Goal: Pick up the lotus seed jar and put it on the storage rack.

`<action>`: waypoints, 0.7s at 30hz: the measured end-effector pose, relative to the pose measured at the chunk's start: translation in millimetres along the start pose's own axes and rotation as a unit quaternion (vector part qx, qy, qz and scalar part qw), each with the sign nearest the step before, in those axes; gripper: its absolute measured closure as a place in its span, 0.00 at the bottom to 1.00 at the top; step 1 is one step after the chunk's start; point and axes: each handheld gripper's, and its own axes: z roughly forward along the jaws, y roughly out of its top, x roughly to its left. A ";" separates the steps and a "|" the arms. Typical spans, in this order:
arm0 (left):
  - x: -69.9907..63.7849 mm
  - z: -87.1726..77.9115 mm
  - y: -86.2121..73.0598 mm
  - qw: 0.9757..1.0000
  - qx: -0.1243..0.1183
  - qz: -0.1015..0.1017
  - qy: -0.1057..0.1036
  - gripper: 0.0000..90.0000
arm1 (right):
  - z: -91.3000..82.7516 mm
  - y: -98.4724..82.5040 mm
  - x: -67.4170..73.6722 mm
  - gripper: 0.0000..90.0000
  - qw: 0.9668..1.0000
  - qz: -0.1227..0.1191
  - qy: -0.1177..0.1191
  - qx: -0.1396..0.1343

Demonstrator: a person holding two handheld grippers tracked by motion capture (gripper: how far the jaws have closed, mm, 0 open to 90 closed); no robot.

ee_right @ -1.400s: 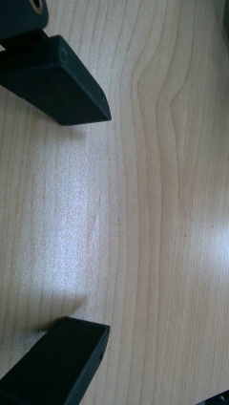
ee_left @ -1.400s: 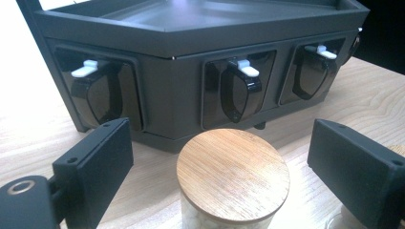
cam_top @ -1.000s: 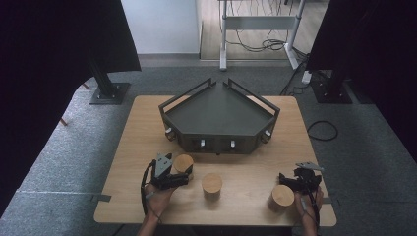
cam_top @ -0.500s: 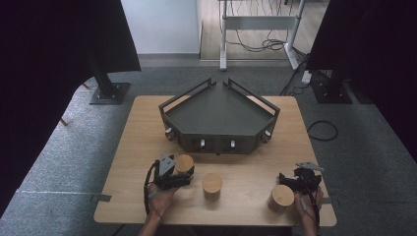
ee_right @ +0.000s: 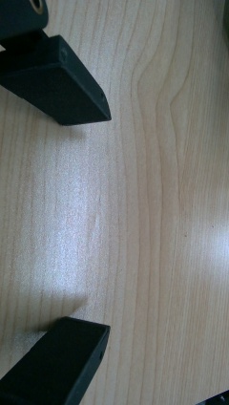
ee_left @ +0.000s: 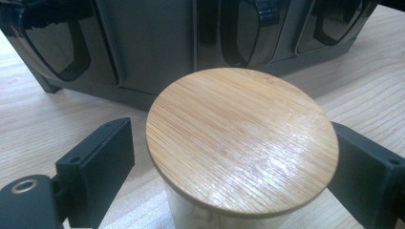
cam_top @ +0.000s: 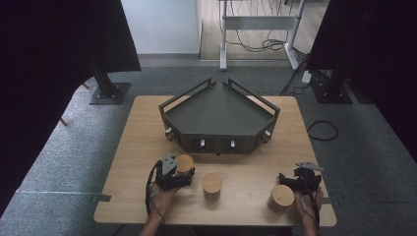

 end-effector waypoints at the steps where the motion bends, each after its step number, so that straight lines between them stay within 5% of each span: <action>1: 0.1 0.7 -0.1 1.000 0.001 0.001 0.000 0.12 | 0.0 0.0 0.0 0.02 1.000 0.000 0.000 0.000; 12: 7.2 4.7 -1.1 1.000 0.002 -0.004 -0.022 0.27 | -0.2 -0.1 -0.4 0.02 1.000 -0.001 0.001 0.000; 21: 3.5 4.1 -0.2 1.000 0.001 -0.004 -0.018 0.28 | -0.3 -0.2 -0.5 0.02 1.000 -0.001 0.002 0.000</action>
